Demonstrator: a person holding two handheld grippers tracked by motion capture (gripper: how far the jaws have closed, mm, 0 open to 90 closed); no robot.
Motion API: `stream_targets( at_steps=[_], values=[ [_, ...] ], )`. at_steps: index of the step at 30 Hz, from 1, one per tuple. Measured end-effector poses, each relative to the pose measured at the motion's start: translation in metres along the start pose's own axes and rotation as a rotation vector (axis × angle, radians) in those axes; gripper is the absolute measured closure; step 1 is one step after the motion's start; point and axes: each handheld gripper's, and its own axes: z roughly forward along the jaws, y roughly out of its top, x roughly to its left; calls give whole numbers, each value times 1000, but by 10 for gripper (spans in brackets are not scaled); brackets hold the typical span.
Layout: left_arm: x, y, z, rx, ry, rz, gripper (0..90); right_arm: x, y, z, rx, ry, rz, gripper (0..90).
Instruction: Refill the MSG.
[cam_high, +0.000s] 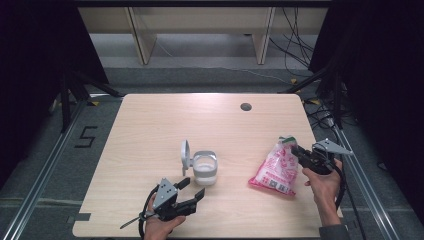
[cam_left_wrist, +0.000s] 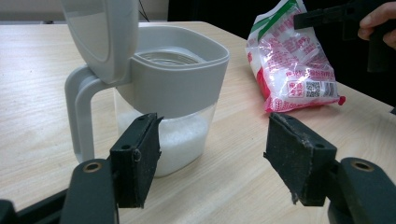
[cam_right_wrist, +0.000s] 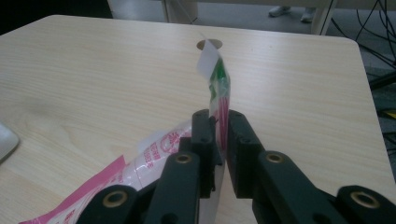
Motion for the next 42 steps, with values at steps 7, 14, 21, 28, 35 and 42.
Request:
stream_targets(
  at_steps=[7, 14, 21, 28, 35, 42],
  values=[
    [4, 0, -1, -2, 3, -1, 344, -7, -4, -2, 15, -38, 52, 634],
    [7, 1, -3, -9, 15, -10, 343, 0, 0, -13, 4, -46, 58, 533],
    [10, 2, -7, -4, 40, -18, 343, 9, 5, -22, -33, -42, 68, 449],
    [13, 3, -8, -9, 51, -34, 341, 28, 5, -24, -48, 35, 105, 341],
    [18, 4, -10, -9, 56, -18, 341, 48, 1, -17, -15, 142, 32, 242],
    [27, 8, -16, -17, 93, -5, 348, 57, -6, -15, -9, 174, 40, 184]
  ],
)
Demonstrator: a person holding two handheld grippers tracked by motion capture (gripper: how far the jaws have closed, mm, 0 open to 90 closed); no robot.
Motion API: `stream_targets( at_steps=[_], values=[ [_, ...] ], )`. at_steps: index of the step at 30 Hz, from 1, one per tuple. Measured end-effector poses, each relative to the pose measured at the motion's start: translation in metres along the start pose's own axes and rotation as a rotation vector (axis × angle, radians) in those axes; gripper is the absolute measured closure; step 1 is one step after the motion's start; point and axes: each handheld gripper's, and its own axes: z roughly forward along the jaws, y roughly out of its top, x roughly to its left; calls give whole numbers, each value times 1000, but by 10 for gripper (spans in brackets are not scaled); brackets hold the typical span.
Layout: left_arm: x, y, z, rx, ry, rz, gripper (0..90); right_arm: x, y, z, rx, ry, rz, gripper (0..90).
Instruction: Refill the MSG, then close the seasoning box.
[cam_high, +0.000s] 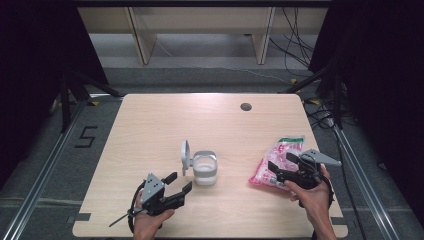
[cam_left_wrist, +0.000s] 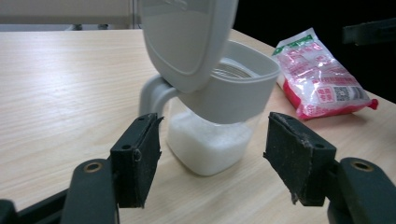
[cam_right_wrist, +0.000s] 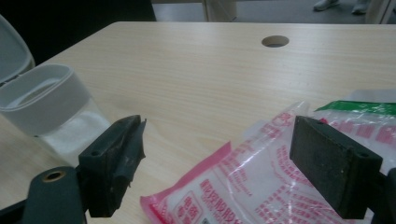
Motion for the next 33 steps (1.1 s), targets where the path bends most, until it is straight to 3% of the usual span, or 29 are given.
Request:
stream_targets(
  at_steps=[2, 3, 5, 6, 7, 10, 12, 13, 14, 15, 16, 19, 20, 21, 25, 26, 27, 28, 30, 31, 33],
  values=[
    [2, 0, -1, -2, 7, 11, 353, 2, -1, 0, 12, 18, 3, 187],
    [6, 1, -2, 1, 24, 7, 353, 7, -2, -2, 19, 30, 34, 186],
    [10, 2, -3, -9, 28, 5, 354, 7, -4, 0, 8, 30, -19, 183],
    [12, 3, -4, -11, 40, 0, 354, 12, -4, -3, 43, 34, 32, 181],
    [13, 3, -4, -9, 51, -4, 354, 11, -5, 0, 22, 43, -9, 175],
    [16, 5, -4, -12, 61, -7, 355, 16, -9, -1, 49, 63, 31, 156],
    [17, 6, -4, -10, 65, -7, 358, 14, -11, 0, 35, 74, -14, 155],
    [18, 6, -2, -10, 63, -7, 360, 18, -12, 0, 56, 70, 26, 155],
    [19, 7, -1, -6, 66, -3, 361, 16, -13, 1, 42, 85, -7, 155],
    [19, 8, -1, -6, 69, -3, 362, 18, -14, 0, 53, 77, 18, 156],
    [19, 8, -1, -6, 69, -3, 363, 17, -14, 0, 44, 75, -23, 159],
    [21, 9, 0, -11, 67, -5, 365, 19, -16, 0, 55, 103, -9, 161],
    [22, 10, 0, -5, 70, 2, 369, 22, -18, 0, 46, 76, -21, 160],
    [22, 11, 0, -4, 74, -4, 374, 21, -17, -1, 64, 77, -37, 160],
    [24, 13, 1, -9, 72, 17, 403, 24, -19, 0, 46, 93, -28, 161],
    [24, 13, 2, -15, 68, 20, 439, 25, -19, -2, 56, 97, -33, 162],
    [24, 14, 2, -16, 61, 47, 479, 29, -21, -2, 59, 104, 20, 162],
    [25, 15, 2, -17, 60, 51, 524, 25, -22, 0, 62, 83, -49, 164],
    [26, 15, 3, -10, 64, 65, 602, 25, -22, 0, 77, 79, -53, 165],
    [26, 15, 4, -14, 64, 74, 602, 27, -23, 0, 81, 80, -24, 167],
    [25, 17, 2, -33, 52, 90, 746, 26, -23, -1, 75, 96, -44, 174]
  ],
)
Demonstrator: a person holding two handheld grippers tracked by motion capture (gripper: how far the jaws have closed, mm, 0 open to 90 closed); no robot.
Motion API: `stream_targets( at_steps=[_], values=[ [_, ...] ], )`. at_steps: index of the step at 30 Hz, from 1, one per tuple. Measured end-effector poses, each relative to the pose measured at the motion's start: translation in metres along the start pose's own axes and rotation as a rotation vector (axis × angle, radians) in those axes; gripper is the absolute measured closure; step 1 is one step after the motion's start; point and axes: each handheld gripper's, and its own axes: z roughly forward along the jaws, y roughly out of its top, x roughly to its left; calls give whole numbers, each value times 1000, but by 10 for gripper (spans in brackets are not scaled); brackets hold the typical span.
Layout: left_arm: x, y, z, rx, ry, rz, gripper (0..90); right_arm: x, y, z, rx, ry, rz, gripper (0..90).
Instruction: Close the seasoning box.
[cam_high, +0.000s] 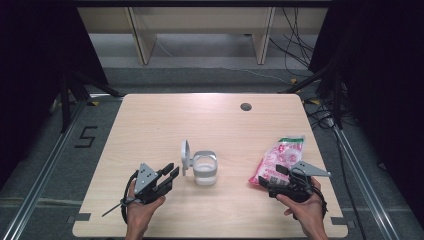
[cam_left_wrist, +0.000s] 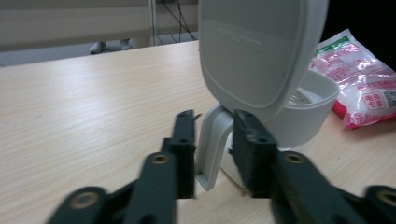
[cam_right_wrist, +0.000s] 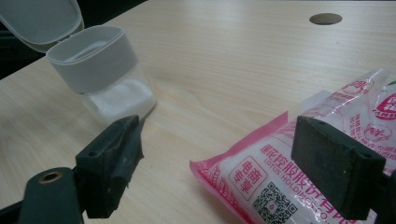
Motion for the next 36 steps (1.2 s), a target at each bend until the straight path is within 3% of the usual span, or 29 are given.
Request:
stream_targets(
  at_steps=[3, 5, 7, 12, 13, 17, 19, 20, 30, 31, 32, 36],
  values=[
    [1, 2, 0, -2, -3, 12, 839, 2, 1, 0, -4, -2, 8, 181],
    [3, 6, 1, -16, -6, 22, 875, 2, 1, -1, -13, 14, -11, 185],
    [2, 8, 1, -20, -6, 24, 890, 3, 1, 0, -23, 24, 5, 187],
    [-1, 15, 2, -22, -29, 37, 892, 5, 0, 1, -13, 20, -17, 192],
    [-3, 17, 4, -34, -52, 18, 892, 7, -1, 2, -4, 36, -9, 192],
    [-4, 20, 5, -26, -50, 36, 892, 8, -1, 2, 2, 16, -26, 191],
    [-7, 22, 7, -18, -52, 39, 892, 10, -1, 2, -8, 49, -6, 191],
    [-6, 23, 9, -26, -63, 54, 892, 10, -1, 3, -20, 38, -12, 191],
    [-9, 26, 11, -22, -58, 56, 892, 12, -1, 1, 6, 38, -22, 192],
    [-9, 26, 11, -22, -58, 56, 892, 14, -2, 1, -9, 53, 3, 192],
    [-9, 26, 11, -25, -58, 57, 892, 12, -2, 1, -9, 42, -26, 193],
    [-11, 26, 12, -28, -61, 59, 891, 12, -2, 1, -6, 38, -31, 194]
  ],
)
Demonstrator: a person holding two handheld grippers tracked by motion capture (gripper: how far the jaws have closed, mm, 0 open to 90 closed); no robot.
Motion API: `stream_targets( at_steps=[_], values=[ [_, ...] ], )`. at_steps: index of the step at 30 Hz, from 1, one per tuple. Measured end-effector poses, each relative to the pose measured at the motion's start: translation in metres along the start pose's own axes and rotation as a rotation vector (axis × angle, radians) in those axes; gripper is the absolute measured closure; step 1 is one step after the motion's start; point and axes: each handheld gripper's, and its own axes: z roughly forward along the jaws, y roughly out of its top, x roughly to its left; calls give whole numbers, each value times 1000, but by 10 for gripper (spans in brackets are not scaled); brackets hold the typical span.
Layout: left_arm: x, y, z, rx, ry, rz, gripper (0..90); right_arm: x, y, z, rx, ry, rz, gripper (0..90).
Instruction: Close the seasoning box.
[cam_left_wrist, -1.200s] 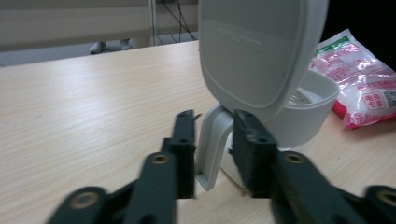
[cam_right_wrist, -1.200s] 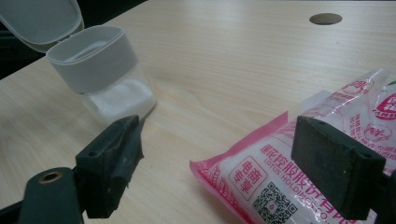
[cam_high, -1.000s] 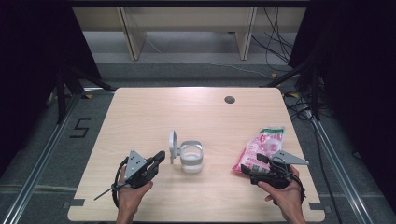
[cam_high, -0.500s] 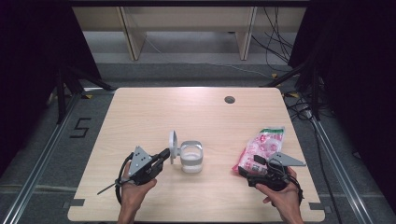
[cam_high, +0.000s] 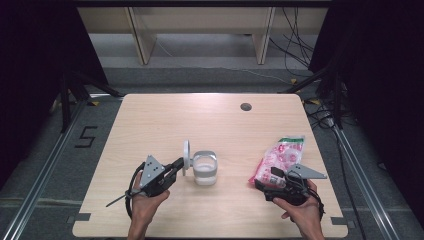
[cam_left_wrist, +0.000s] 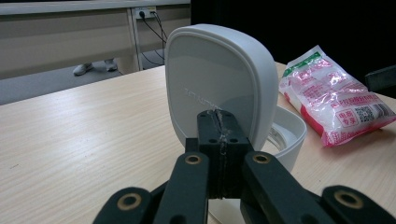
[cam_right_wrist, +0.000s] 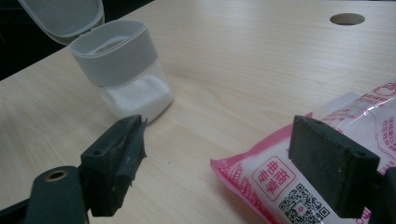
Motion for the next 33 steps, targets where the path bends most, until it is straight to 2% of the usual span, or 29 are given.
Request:
stream_targets(
  at_steps=[2, 3, 8, 9, 11, 12, 15, 16, 20, 23, 24, 27, 28, 29, 31, 33],
  values=[
    [-2, -1, 1, -4, -4, -10, 891, 0, 0, 0, -1, 2, 0, 197],
    [-2, -1, 1, 3, -4, 2, 891, 0, 0, 0, -2, 1, -4, 197],
    [-3, 0, 4, -1, -17, 7, 890, 1, -1, 1, -4, 9, 5, 196],
    [-4, 0, 5, -3, -18, 4, 890, 1, -1, 1, -4, 21, 18, 197],
    [-6, 0, 5, -6, -19, -10, 888, 1, -1, 1, -5, 23, 14, 197],
    [-6, 1, 4, 1, -15, 10, 888, 0, -1, 0, -5, 7, -1, 198],
    [-8, 2, 5, 1, -20, 10, 886, 3, -2, 0, 10, 12, 47, 198],
    [-10, 3, 6, -1, -24, 16, 886, 2, -2, 1, 4, 6, 29, 199],
    [-14, 4, 7, -7, -30, 8, 885, 4, -2, 0, 6, 20, 53, 199],
    [-17, 5, 8, -19, -51, 19, 868, 3, -2, 1, 3, 8, 33, 199],
    [-19, 5, 6, -10, -53, 22, 856, 3, -2, 0, 23, -1, 31, 199],
    [-20, 5, 6, -15, -73, 16, 775, 3, -2, 0, 23, 1, 36, 199],
    [-21, 4, 6, -20, -93, -3, 752, 3, -2, 0, 22, -2, 28, 199],
    [-21, 4, 6, -20, -93, -3, 727, 3, -3, 0, 24, 0, 36, 199],
    [-24, 4, 4, -19, -115, -28, 656, 3, -3, 0, 26, -1, 37, 198],
    [-25, 4, 2, -7, -103, -21, 585, 1, -3, 0, 20, -1, 3, 199]
  ],
)
